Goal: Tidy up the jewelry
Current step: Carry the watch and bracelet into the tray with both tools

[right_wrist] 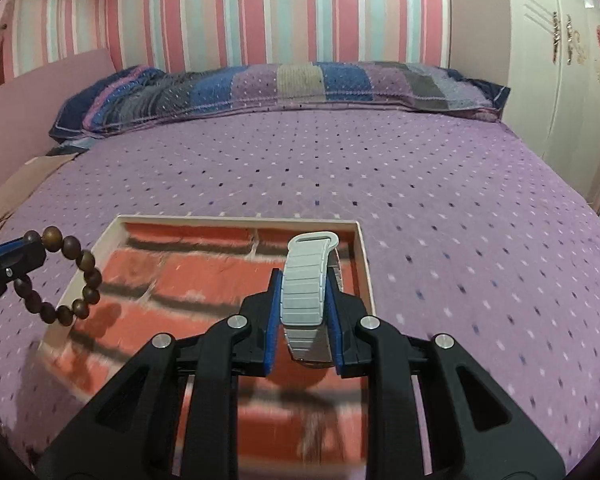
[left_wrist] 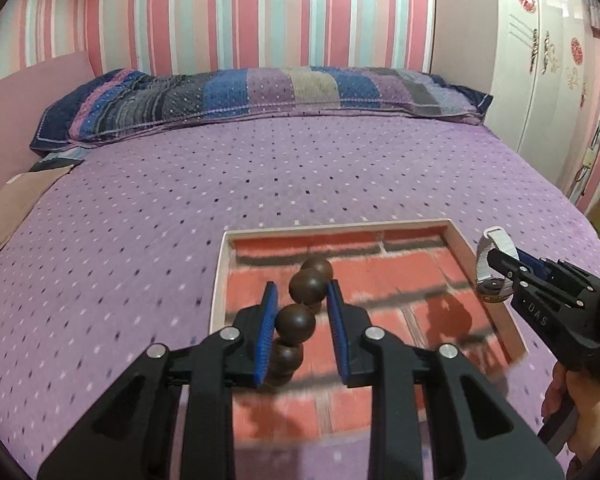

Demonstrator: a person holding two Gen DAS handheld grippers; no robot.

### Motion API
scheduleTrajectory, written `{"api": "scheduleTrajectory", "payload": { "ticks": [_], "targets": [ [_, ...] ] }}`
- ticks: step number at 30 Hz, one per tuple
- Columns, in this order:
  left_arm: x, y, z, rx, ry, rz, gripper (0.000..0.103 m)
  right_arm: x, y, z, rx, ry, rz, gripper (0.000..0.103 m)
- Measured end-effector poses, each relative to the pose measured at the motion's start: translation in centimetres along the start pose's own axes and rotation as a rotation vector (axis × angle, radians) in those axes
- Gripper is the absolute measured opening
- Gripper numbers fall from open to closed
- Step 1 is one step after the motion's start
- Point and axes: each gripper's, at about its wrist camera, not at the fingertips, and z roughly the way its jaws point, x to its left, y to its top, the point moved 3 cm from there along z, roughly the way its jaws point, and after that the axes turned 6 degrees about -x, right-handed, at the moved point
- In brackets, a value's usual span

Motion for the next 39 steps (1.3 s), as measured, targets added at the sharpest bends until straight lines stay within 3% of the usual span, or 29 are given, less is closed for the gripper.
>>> {"api": "scheduleTrajectory", "payload": {
  "ticks": [7, 13, 18, 31, 33, 35, 39],
  "targets": [
    [1.0, 1.6, 7.9, 0.073, 0.025, -0.023, 0.026, -1.0, 1.7, 7.7, 0.102, -0.024, 0.051, 0.021],
    [2.0, 1.5, 11.4, 0.111, 0.067, -0.016, 0.026, -1.2, 2.3, 10.8, 0.152, -0.046, 0.056, 0.021],
    [2.4, 1.0, 12.2, 0.135, 0.096, 0.001, 0.026, -1.4, 2.0, 11.3, 0.193, -0.048, 0.069, 0.021],
    [3.2, -0.4, 12.3, 0.186, 0.082, -0.042, 0.027, -1.7, 0.5, 11.7, 0.263, -0.044, 0.090, 0.024],
    [3.3, -0.4, 12.0, 0.182, 0.081, -0.042, 0.030, -1.6, 0.4, 11.7, 0.280, -0.040, 0.082, 0.032],
    [3.5, -0.2, 11.4, 0.175, 0.084, -0.045, 0.046, -1.4, 0.4, 11.5, 0.286, -0.033, 0.077, 0.037],
    [3.7, 0.1, 9.5, 0.155, 0.068, -0.052, 0.052, -0.7, 1.3, 9.9, 0.257, -0.022, 0.063, 0.063]
  ]
}}
